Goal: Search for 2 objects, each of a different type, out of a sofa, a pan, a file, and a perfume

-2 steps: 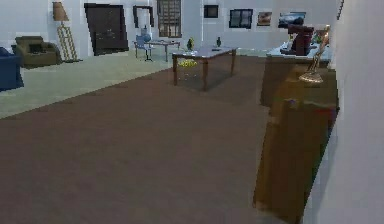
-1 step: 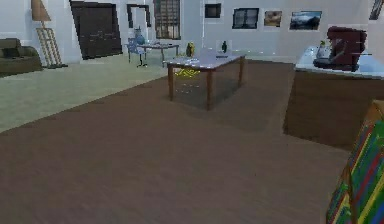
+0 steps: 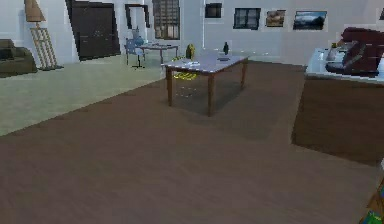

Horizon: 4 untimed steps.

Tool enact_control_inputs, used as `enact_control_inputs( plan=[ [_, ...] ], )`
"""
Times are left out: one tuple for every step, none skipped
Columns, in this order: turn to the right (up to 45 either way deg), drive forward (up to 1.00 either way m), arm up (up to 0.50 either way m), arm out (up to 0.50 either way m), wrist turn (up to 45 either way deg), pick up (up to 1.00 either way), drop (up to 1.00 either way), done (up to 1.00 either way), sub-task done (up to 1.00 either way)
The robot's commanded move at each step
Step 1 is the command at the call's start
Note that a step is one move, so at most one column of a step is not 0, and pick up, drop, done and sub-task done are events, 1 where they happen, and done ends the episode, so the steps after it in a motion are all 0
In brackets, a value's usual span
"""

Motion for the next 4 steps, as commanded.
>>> enact_control_inputs(
  plan=[
    [21.0,0.0,0.0,0.0,0.0,0.0,0.0,0.0,0.0],
    [0.0,1.0,0.0,0.0,0.0,0.0,0.0,0.0,0.0],
    [0.0,1.0,0.0,0.0,0.0,0.0,0.0,0.0,0.0],
    [-3.0,0.0,0.0,0.0,0.0,0.0,0.0,0.0,0.0]
  ],
)
